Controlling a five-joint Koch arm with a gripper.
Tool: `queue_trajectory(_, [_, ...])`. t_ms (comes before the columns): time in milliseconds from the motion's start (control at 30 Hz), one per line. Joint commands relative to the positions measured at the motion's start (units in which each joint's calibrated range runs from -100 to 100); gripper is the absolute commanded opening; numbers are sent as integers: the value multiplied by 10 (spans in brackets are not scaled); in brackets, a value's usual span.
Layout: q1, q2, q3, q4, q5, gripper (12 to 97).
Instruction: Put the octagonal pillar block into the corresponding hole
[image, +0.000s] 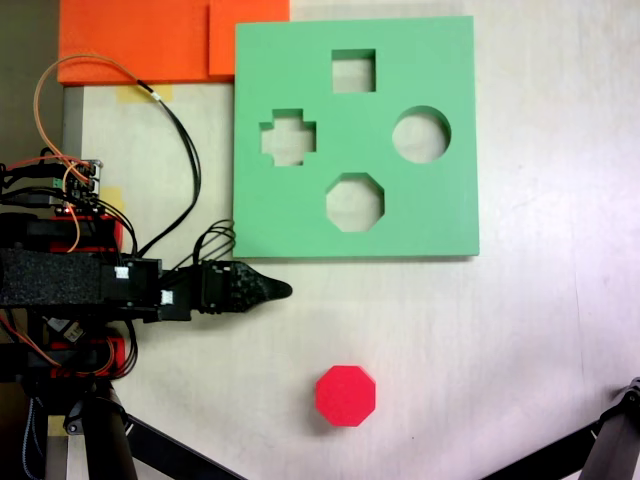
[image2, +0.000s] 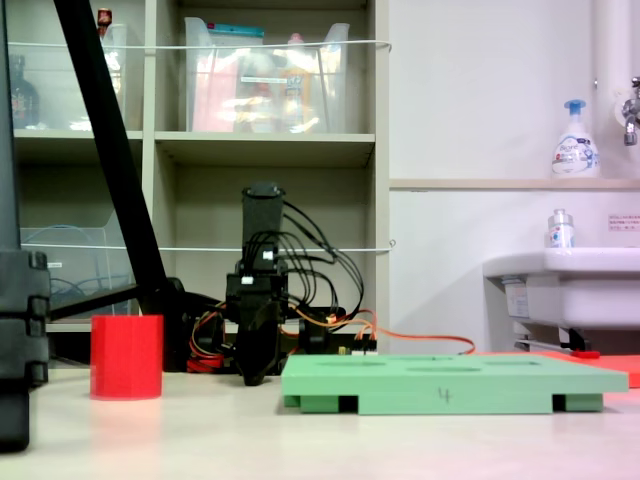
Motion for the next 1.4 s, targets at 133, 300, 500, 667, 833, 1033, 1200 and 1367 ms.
queue_trajectory(133, [1,-4,-11,-53,0,495])
queue_trajectory(300, [1,-4,-11,-53,0,495])
queue_trajectory(500, [1,-4,-11,-53,0,495])
queue_trajectory(667, [2,-4,-11,-56,0,487])
queue_trajectory(833, [-8,-4,-11,-51,0,505])
queue_trajectory(1033, [-28,-4,-11,-51,3,503])
queue_trajectory(1200, [-56,-4,-11,-43,172,503])
queue_trajectory(1367, [-116,-4,-11,-46,254,461])
